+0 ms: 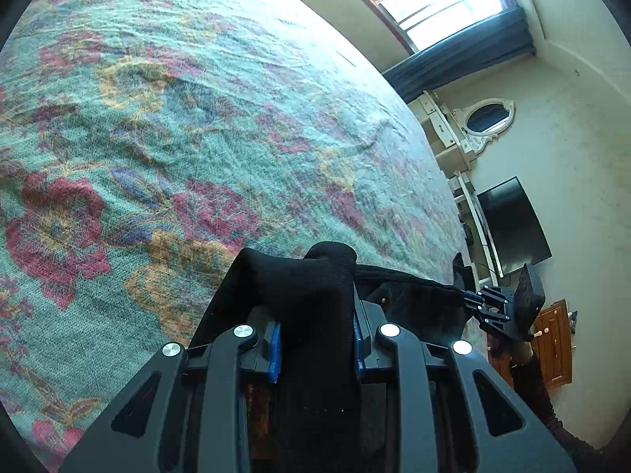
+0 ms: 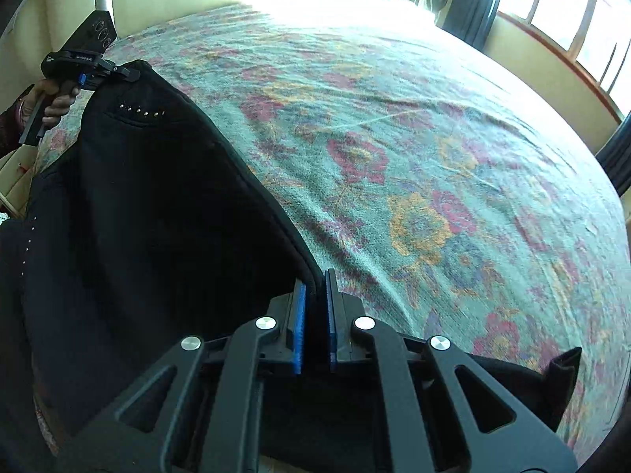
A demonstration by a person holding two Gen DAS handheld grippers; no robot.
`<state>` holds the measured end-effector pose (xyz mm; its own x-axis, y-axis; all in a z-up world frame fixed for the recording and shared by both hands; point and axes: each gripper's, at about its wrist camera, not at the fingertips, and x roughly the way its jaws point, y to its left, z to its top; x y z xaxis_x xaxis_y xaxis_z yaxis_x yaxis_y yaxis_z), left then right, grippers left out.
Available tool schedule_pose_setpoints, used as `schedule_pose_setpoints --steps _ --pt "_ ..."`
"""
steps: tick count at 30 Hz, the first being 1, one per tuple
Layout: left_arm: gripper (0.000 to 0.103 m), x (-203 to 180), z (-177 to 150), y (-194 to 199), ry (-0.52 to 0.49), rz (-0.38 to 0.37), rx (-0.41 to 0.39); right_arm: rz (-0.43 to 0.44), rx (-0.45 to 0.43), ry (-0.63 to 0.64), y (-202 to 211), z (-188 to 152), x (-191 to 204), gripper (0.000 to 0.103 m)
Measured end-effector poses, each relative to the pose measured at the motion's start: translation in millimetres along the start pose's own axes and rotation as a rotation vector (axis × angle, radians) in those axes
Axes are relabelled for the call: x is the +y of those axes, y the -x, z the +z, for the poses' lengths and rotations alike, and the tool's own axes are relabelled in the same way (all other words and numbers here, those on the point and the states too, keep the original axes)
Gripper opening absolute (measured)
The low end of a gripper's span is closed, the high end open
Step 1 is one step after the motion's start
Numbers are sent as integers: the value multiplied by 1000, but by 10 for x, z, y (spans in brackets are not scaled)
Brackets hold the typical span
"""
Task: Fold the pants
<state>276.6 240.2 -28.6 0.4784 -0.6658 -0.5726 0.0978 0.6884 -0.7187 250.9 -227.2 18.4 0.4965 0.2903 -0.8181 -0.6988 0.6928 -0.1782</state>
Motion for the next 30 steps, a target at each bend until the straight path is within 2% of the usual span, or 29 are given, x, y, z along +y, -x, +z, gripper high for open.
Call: schedule_pose_setpoints --steps 3,5,8,10,13,15,16,17,19,22,25,28,30 --pt "26 -181 -130 278 -33 -61 -49 -63 -94 -11 530 -295 289 8" --pt "26 -364 -282 456 -71 -103 -66 -111 -124 6 766 -542 570 8" --pt "28 -541 -642 696 -127 -113 -74 -160 -111 52 858 -950 1033 8" --pt "31 -559 -918 801 -114 -106 -83 -177 -65 98 773 -1216 1302 9" --pt "38 -380 -1329 915 -28 -122 -75 -169 17 119 561 -1535 1531 16" --pt "59 -181 -1577 970 62 -106 -66 -140 18 80 535 -1614 1578 25" --pt "64 -69 -1678 999 122 -90 -69 -120 9 39 563 -1612 1556 34" --pt "65 43 -1776 1046 189 -88 -82 -84 -4 -24 604 -1600 1503 50" --pt "65 224 -1945 1150 311 -108 -113 4 -50 -178 710 -1580 1367 69" --pt "66 272 -2135 1247 383 -124 -159 145 -69 -433 725 -1594 1127 71" --pt "75 186 -2233 1166 424 -172 -161 284 -78 -714 645 -1720 905 73" --pt "77 40 -2240 1113 404 -121 -199 358 -84 -942 576 -1883 853 73" --pt "77 -2 -2241 1084 421 -37 -216 376 -109 -1025 611 -1947 837 73"
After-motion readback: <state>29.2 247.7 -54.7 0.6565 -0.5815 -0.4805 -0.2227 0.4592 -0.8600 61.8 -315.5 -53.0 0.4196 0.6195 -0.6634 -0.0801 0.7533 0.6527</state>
